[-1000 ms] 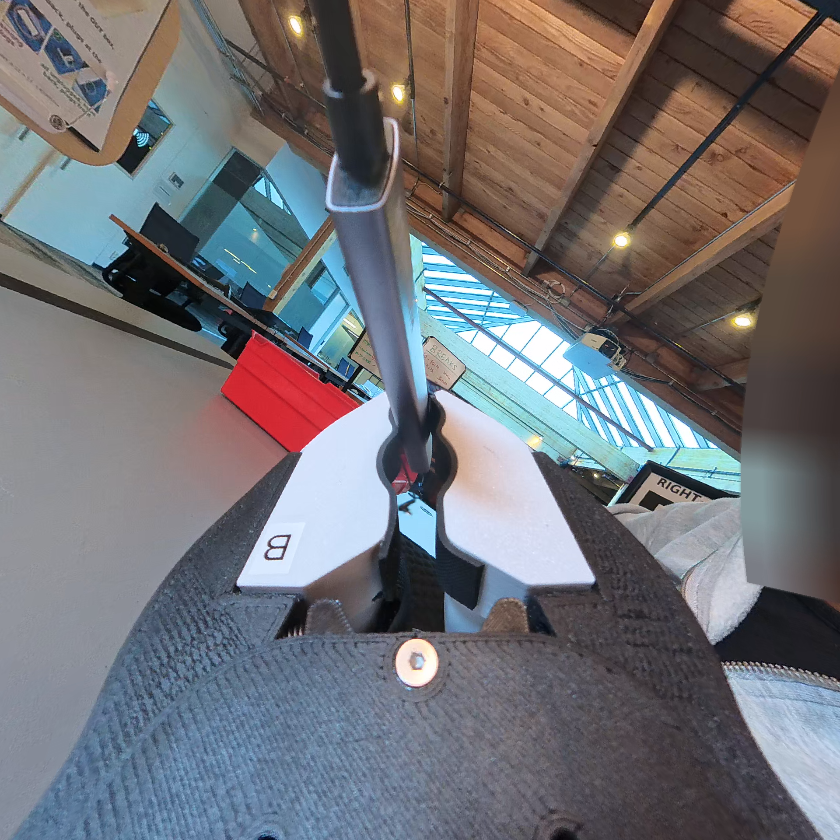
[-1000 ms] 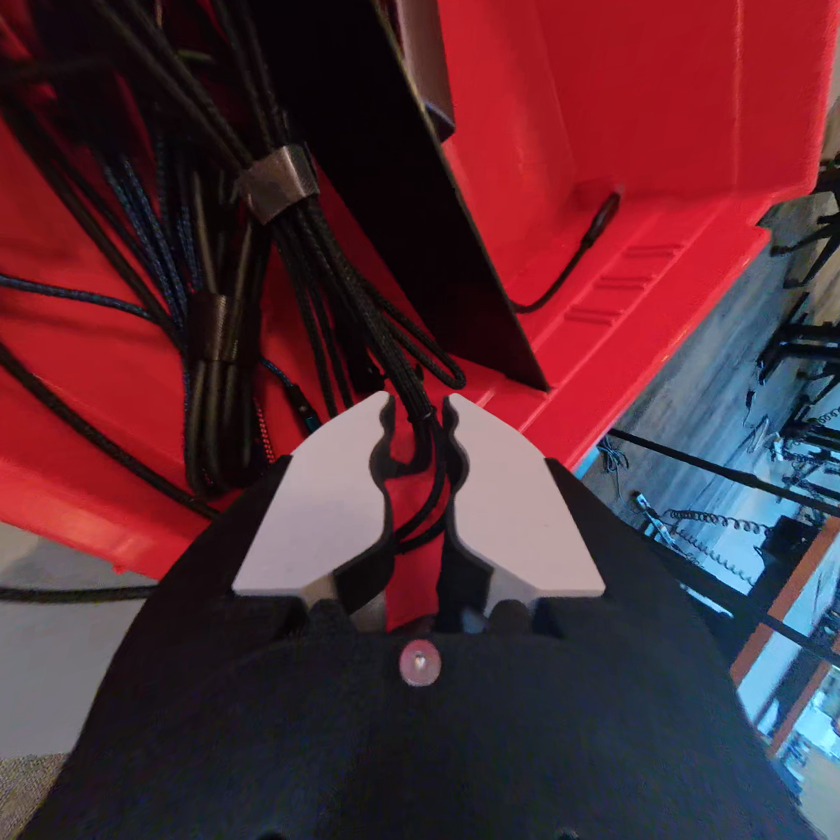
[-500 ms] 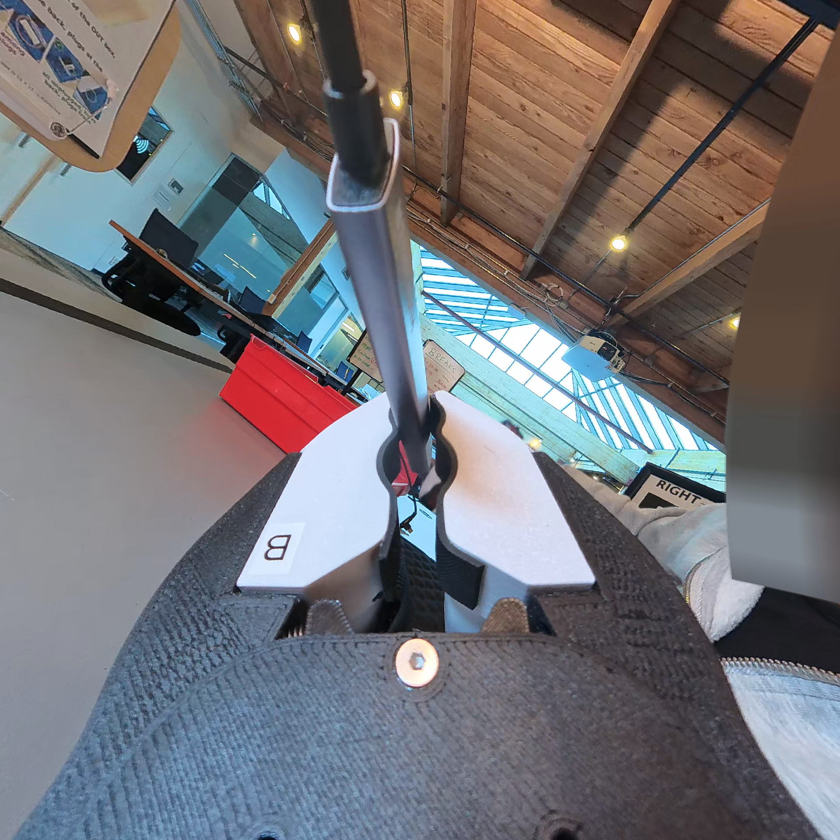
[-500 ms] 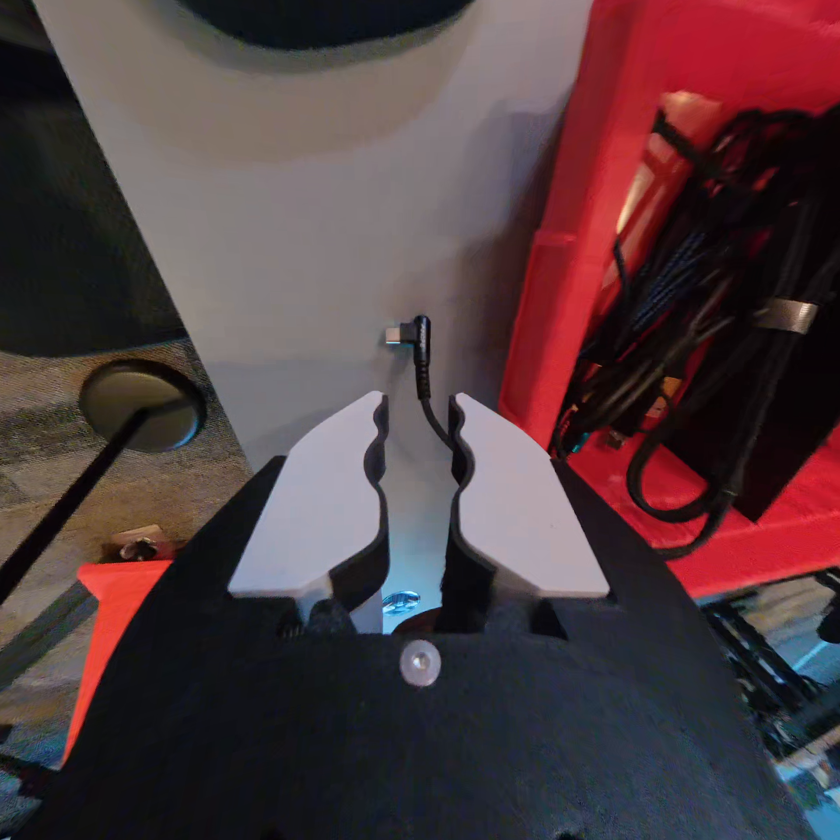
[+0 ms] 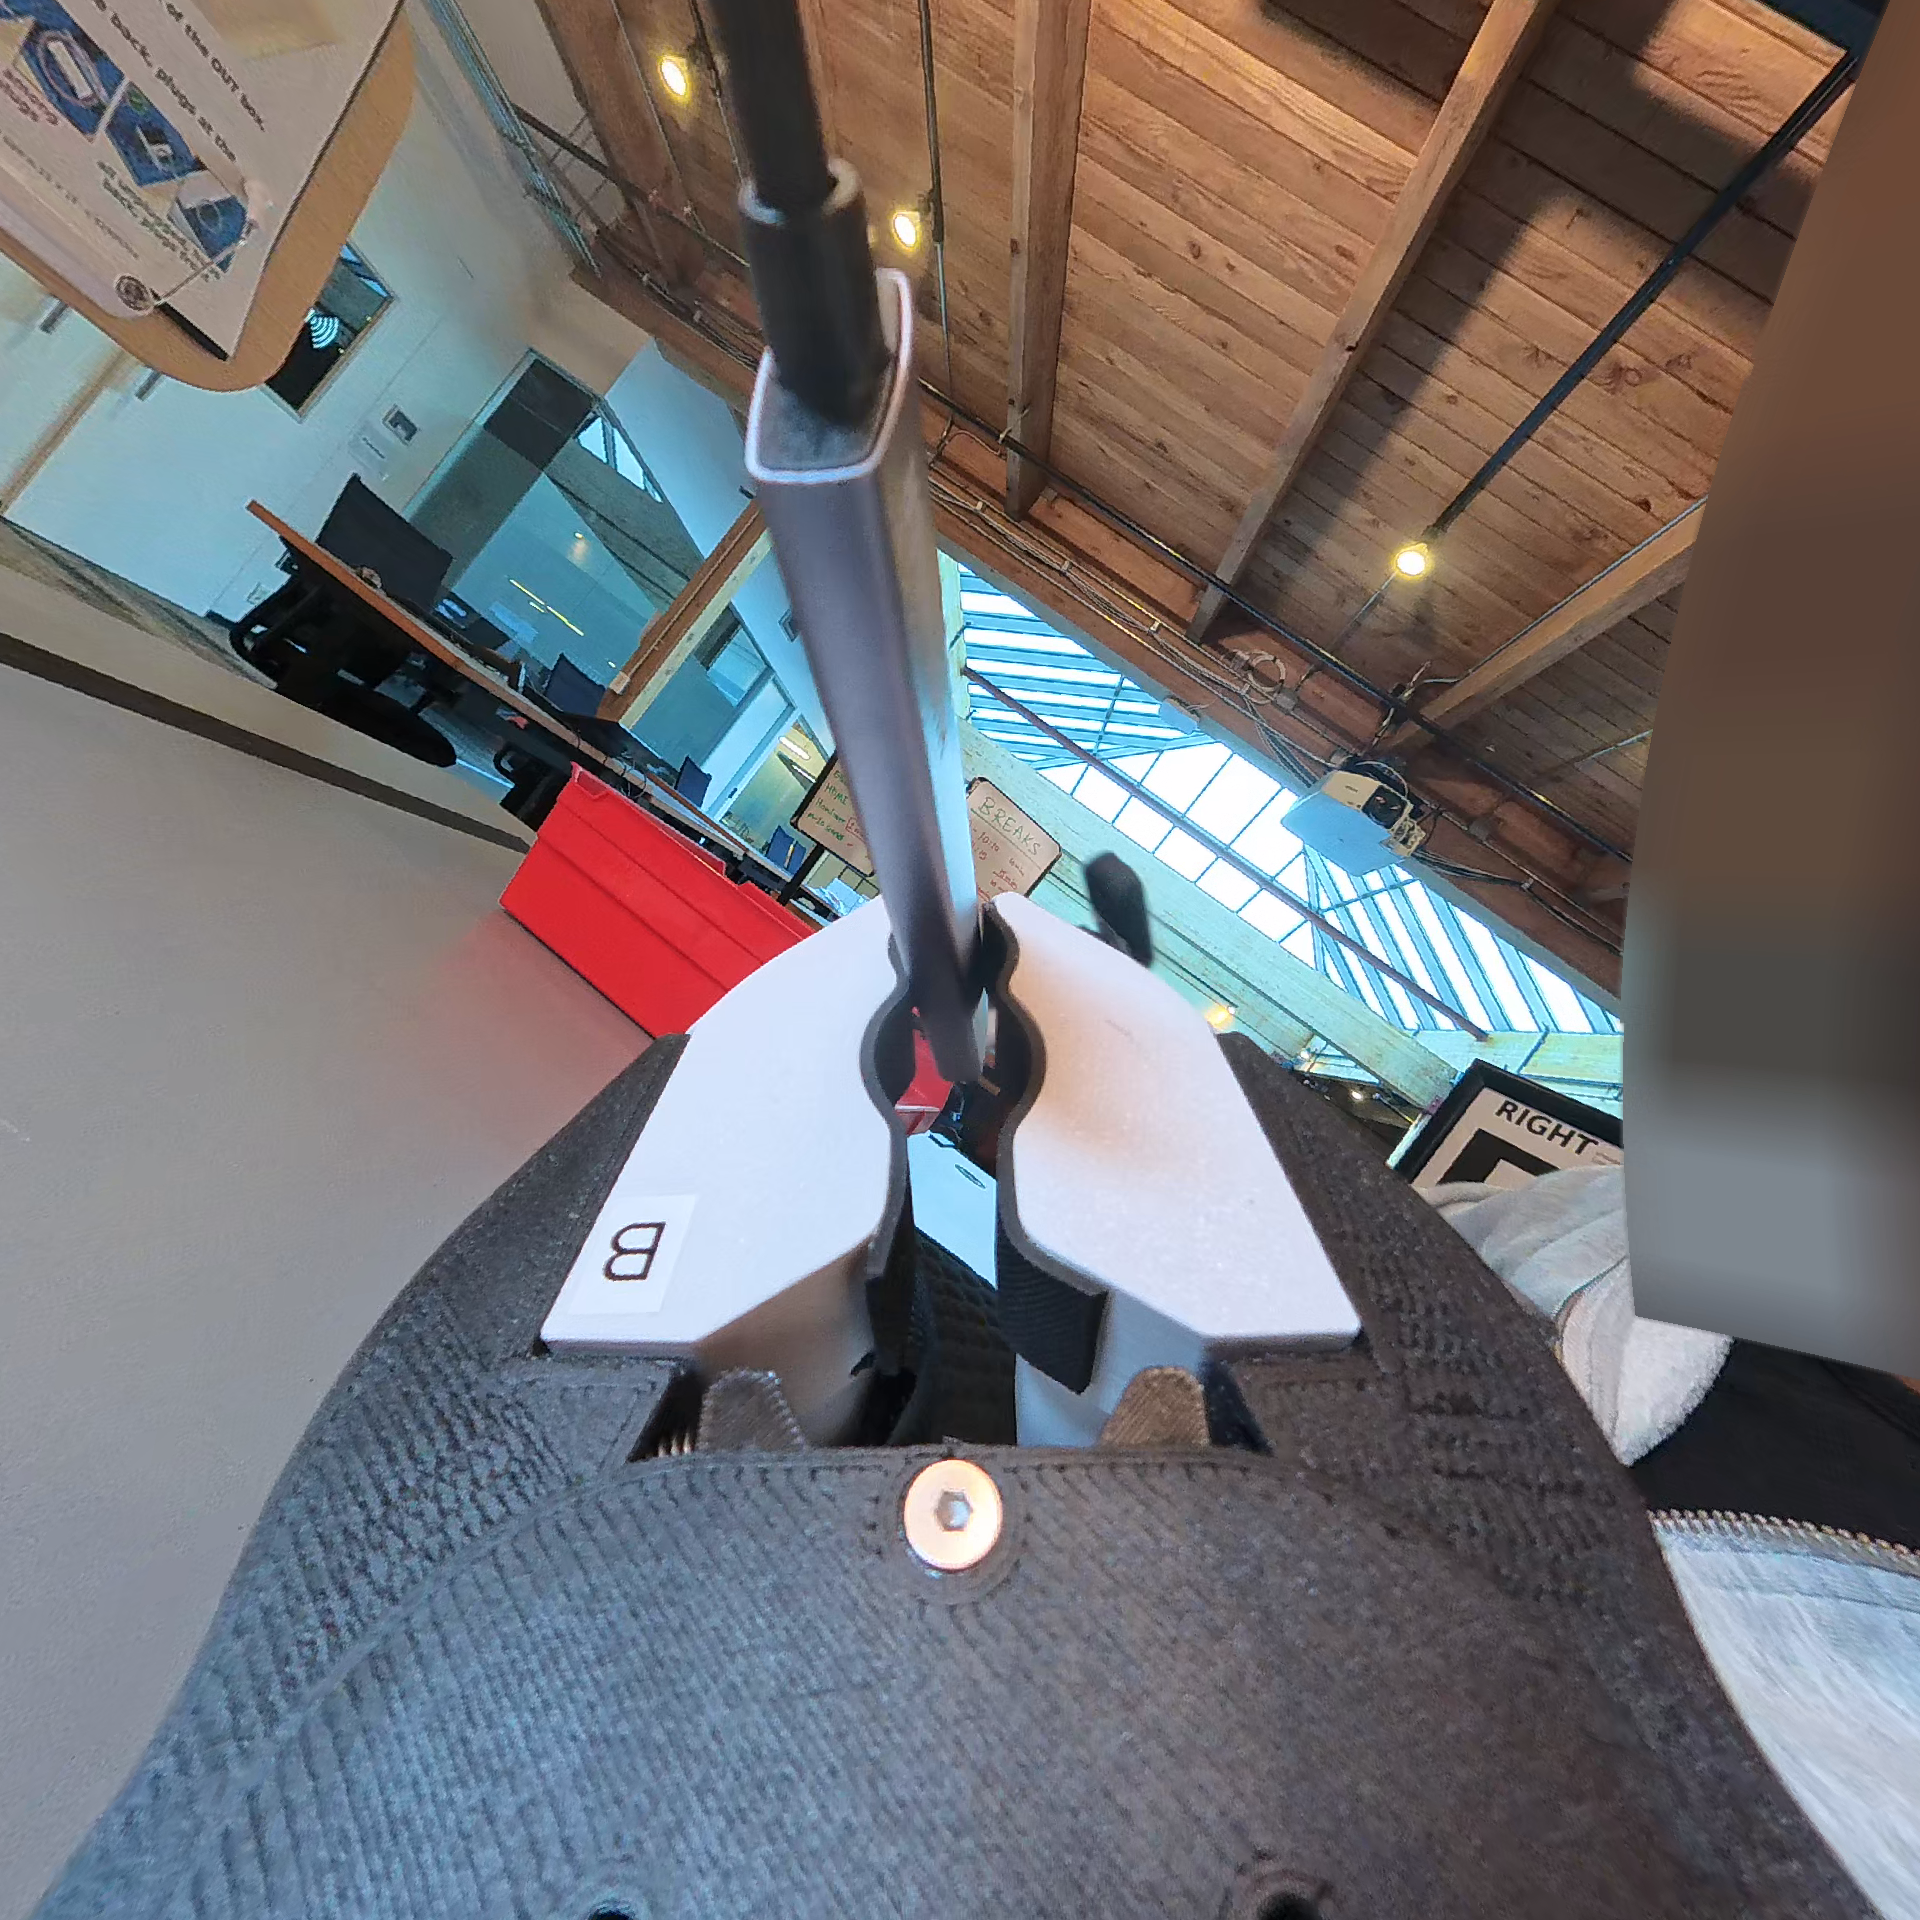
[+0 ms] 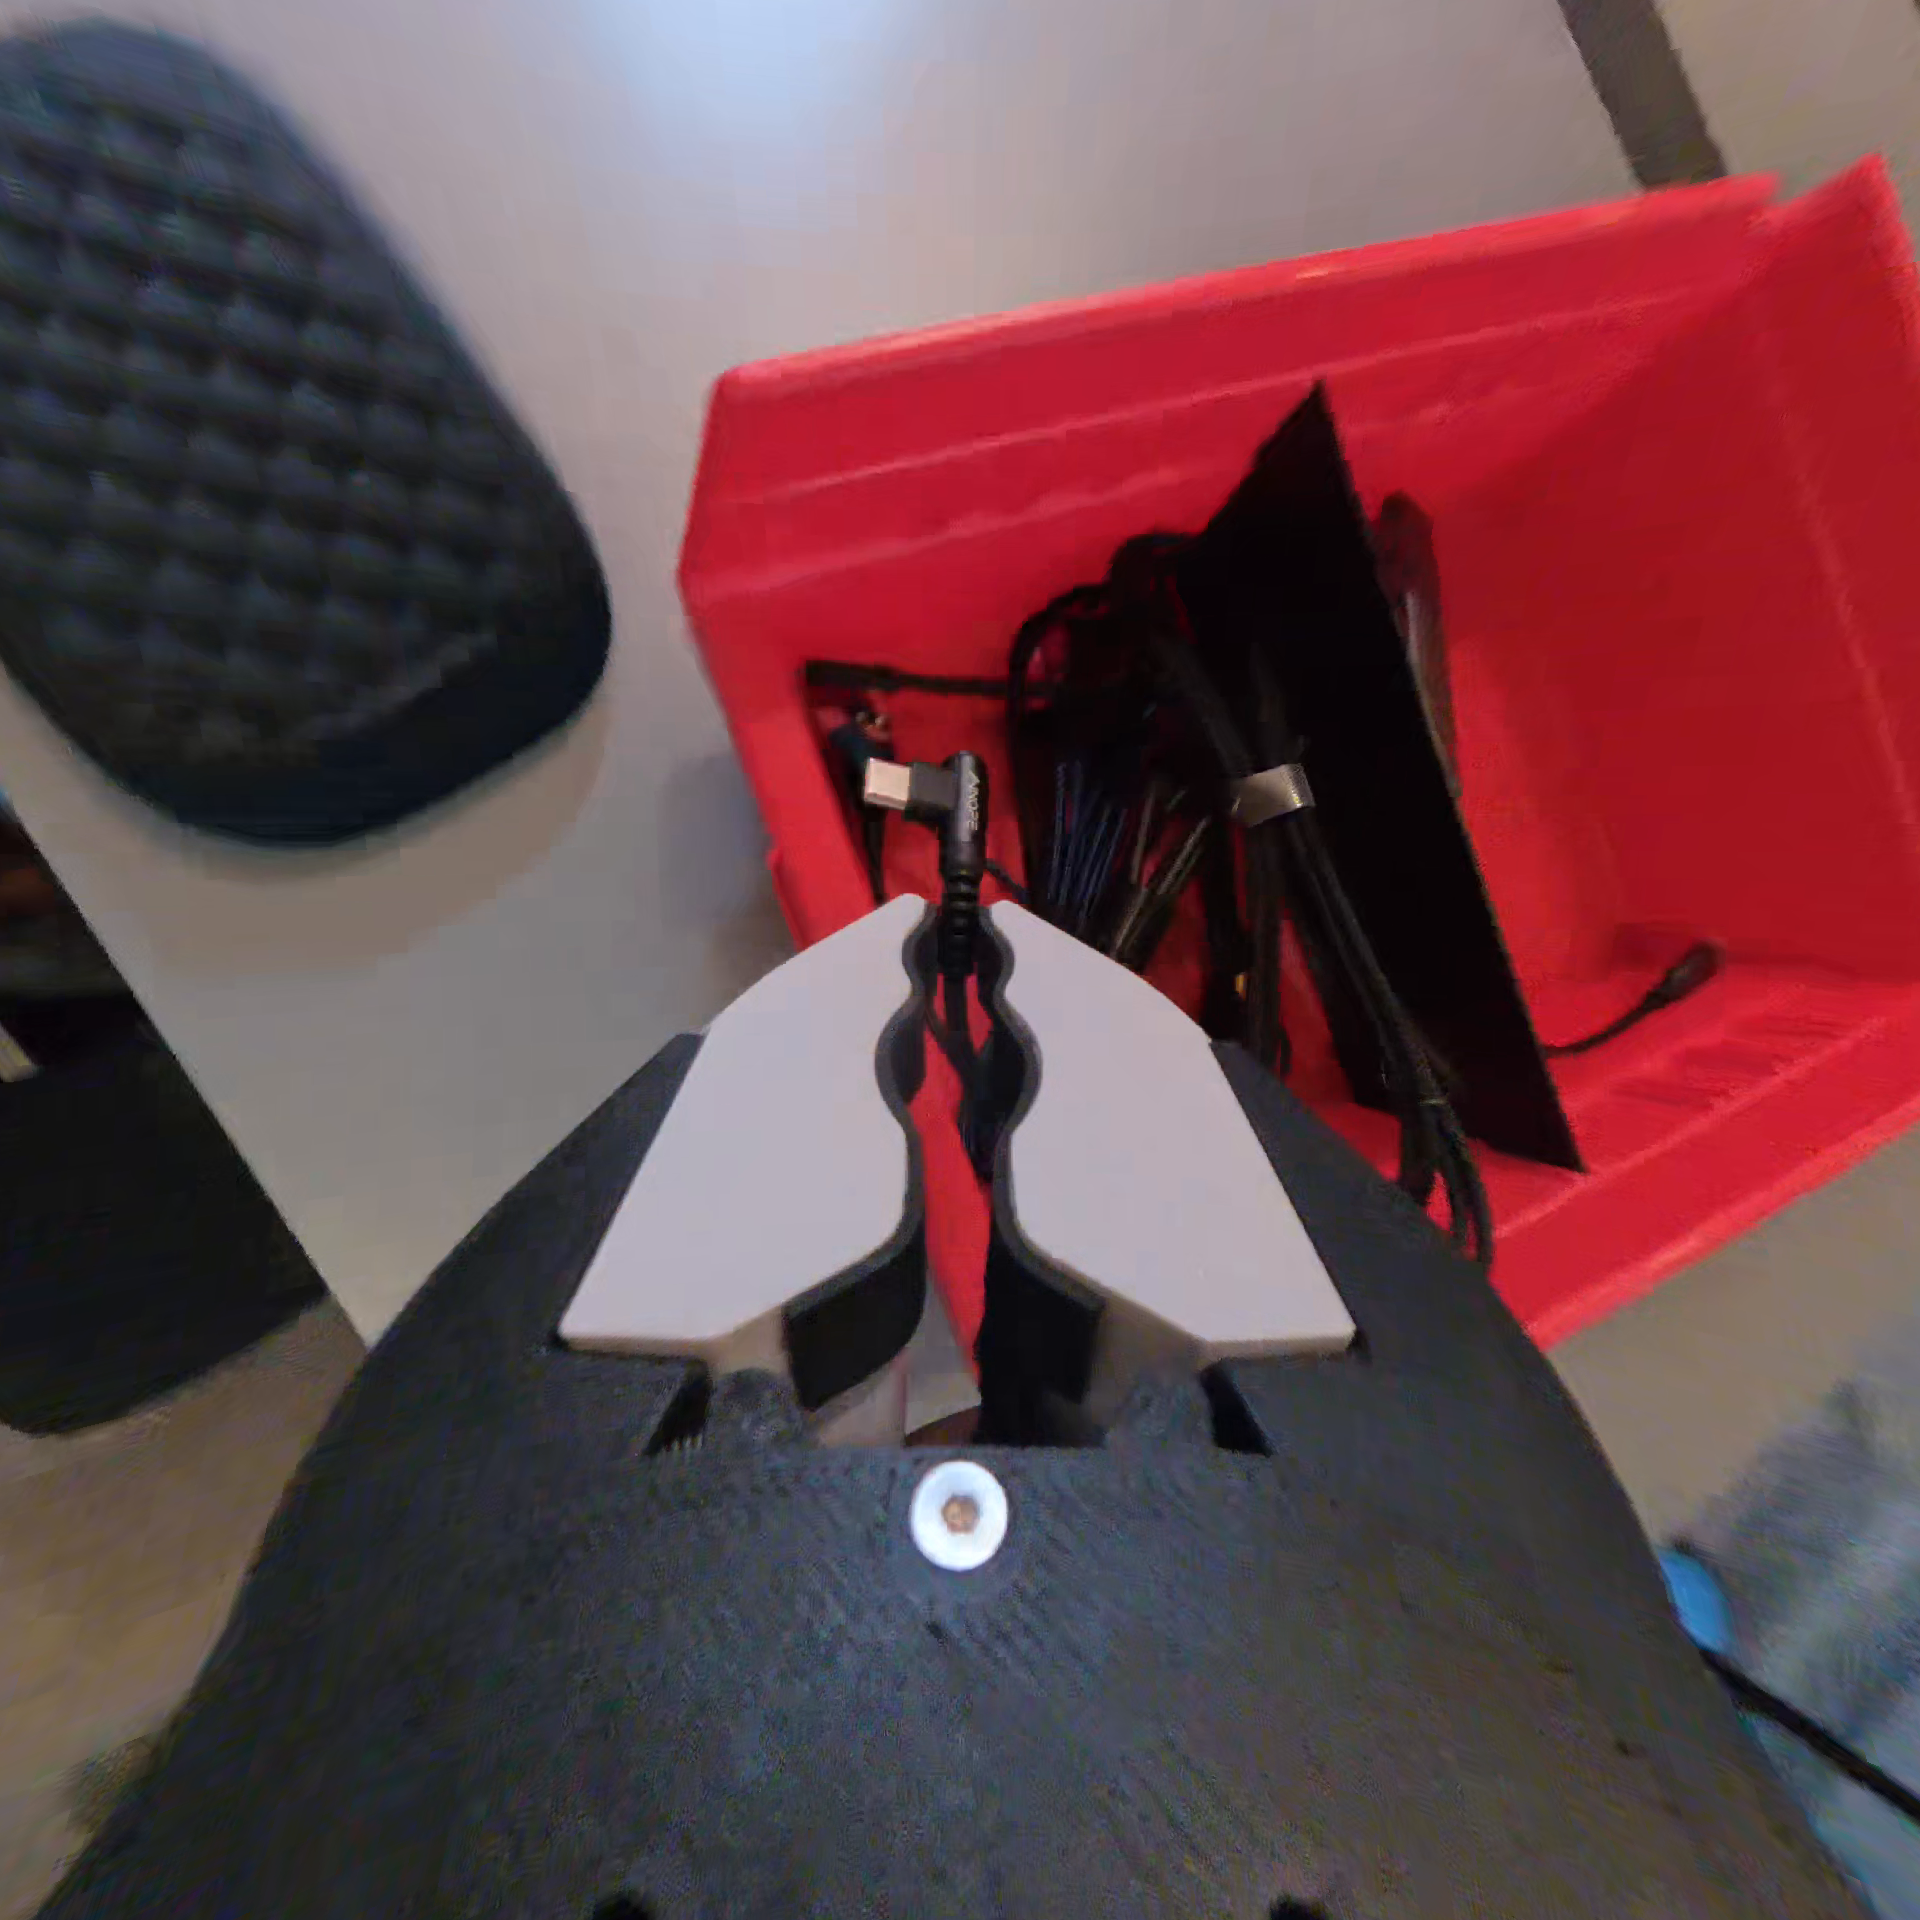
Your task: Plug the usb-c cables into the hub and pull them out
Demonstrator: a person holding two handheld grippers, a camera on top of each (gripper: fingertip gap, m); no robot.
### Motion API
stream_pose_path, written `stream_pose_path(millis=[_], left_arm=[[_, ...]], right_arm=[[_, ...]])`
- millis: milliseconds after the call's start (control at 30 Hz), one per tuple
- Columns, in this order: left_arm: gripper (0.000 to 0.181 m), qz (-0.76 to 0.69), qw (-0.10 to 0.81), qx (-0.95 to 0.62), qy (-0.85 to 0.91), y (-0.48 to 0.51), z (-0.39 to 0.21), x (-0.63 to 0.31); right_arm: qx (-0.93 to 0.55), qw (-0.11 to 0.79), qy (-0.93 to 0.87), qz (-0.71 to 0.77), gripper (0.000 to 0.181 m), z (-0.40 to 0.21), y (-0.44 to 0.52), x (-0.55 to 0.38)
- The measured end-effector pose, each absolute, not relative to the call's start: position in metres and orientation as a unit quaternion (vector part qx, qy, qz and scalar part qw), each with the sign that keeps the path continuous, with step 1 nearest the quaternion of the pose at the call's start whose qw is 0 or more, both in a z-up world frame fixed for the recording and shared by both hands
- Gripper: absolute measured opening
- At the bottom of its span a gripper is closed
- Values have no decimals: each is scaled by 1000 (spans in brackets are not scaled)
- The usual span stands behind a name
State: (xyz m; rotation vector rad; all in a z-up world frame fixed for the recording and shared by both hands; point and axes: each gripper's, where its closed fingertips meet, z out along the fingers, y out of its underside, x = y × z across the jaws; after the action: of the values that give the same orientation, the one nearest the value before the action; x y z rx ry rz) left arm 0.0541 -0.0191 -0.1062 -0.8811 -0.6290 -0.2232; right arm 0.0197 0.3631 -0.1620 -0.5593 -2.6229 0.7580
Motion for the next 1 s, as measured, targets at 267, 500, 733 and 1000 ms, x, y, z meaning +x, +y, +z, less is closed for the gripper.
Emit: stream_pose_path(millis=[267, 500, 733, 1000], left_arm=[[10, -106, 850, -420, -299, -19, -106, 54], [10, -107, 851, -419, -297, -19, -106, 54], [10, -107, 851, -419, -297, -19, -106, 55], [10, -106, 851, -421, -297, -18, -106, 55]], right_arm=[[-275, 82, -943, 168, 16, -223, 373, 1], [-310, 77, -918, 237, 61, -178, 360, -9], [-401, 78, -901, 147, 8, -148, 411, 5], [-473, -23, -872, 126, 7, -203, 395, 32]])
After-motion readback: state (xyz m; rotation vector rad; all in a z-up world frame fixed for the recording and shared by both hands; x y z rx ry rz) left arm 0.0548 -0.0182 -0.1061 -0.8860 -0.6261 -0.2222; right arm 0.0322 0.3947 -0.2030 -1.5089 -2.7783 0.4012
